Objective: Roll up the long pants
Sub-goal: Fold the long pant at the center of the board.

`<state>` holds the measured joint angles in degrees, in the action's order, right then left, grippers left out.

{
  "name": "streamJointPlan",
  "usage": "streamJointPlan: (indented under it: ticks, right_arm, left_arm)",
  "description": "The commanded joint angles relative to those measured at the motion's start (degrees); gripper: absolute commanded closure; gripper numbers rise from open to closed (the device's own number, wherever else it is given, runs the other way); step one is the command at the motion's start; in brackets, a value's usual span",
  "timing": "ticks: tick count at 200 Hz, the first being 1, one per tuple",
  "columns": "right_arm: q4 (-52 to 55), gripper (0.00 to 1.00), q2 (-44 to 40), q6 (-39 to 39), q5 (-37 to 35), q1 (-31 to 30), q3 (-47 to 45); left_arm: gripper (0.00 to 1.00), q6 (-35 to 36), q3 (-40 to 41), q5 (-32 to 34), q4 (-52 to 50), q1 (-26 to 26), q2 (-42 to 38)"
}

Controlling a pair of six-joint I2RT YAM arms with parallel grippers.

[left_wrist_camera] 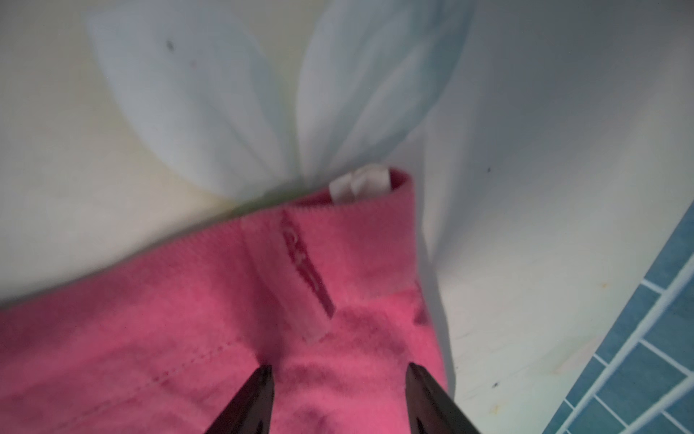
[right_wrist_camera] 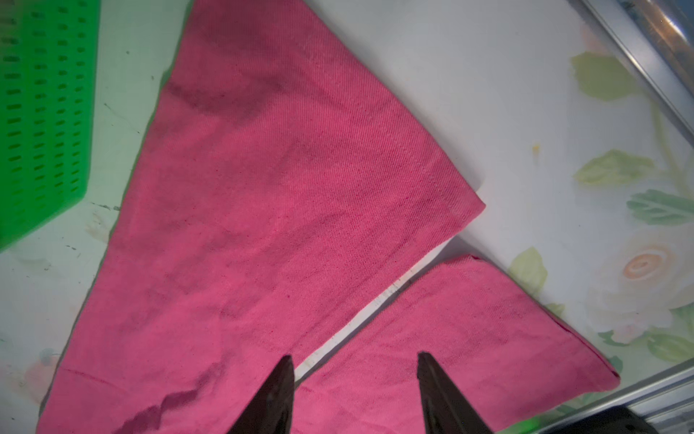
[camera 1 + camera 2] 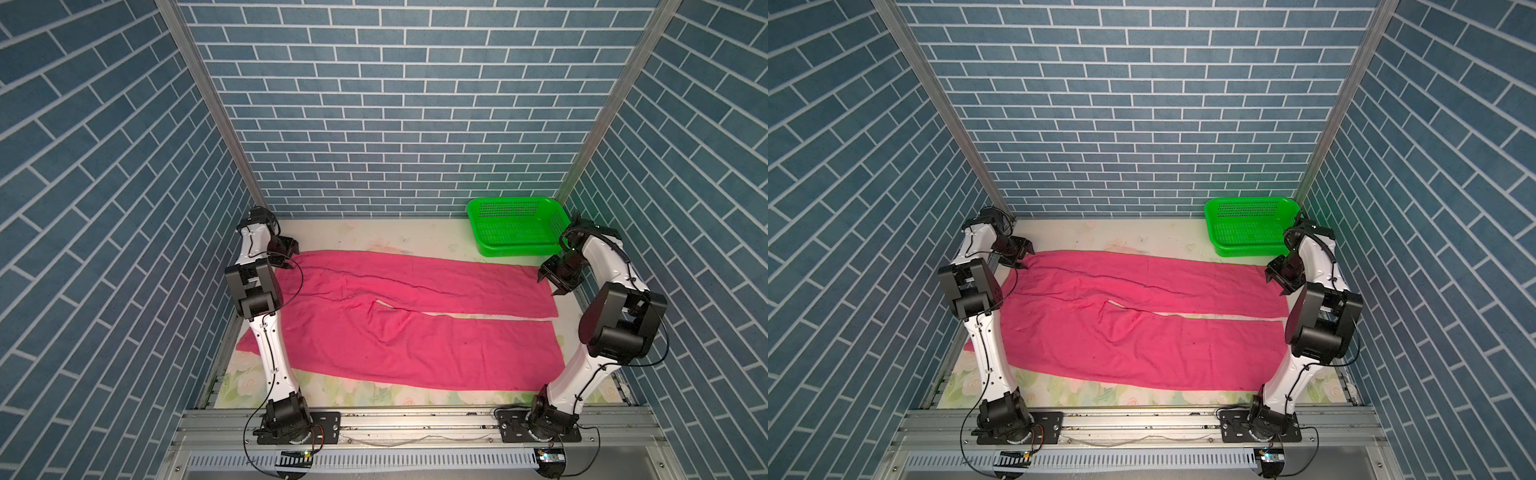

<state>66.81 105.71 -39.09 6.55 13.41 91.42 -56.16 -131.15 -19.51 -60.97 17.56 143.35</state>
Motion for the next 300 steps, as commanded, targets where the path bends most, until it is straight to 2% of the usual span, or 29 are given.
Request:
streamJointPlan:
  ticks: [1,50,190,208,226,236,251,279,300]
  right_arm:
    - [-1.39,0.47,-1.56,-1.72,-0.51,0.09,-2.19]
    - [-2.29,0.47,-0.25,-2.48,-0.22,-0.08,-2.09]
    - [1.88,0.47,1.49,-3.17,-3.56,-0.05,3.1]
    - [2.18,0.47,1.94,-3.66,-3.64,-0.05,3.79]
    - [2.75,0.47,2.3,-3.97,-3.99,-0.05,4.5]
    - [3.04,0.47,2.52,-4.13,-4.21,-0.05,4.77]
    - [3.31,0.47,2.72,-4.23,-4.58,-0.05,4.91]
    - [3.42,0.47,3.32,-4.48,-5.13,-0.01,4.91]
    - [3.1,0.47,3.54,-4.89,-5.28,-0.05,4.85]
  left_arm:
    - [0.39,0.72,-1.16,-1.05,-2.32,-0.34,-3.78]
    - [0.43,-6.35,-7.7,-6.64,3.94,-0.34,0.43]
    - [0.43,-9.02,-2.84,-6.86,12.12,-2.28,9.6]
    - [0.51,-8.4,-2.63,-7.25,12.49,-2.36,12.08]
    - [0.64,-6.68,-2.53,-7.41,11.73,-2.61,14.02]
    - [0.66,-5.34,-2.15,-7.08,10.86,-2.73,14.41]
    - [0.64,-3.24,-0.32,-7.01,10.22,-2.88,14.25]
    - [0.49,0.96,2.74,-6.13,6.65,-2.97,13.24]
    - [0.47,3.69,4.44,-3.94,3.09,-3.18,11.32]
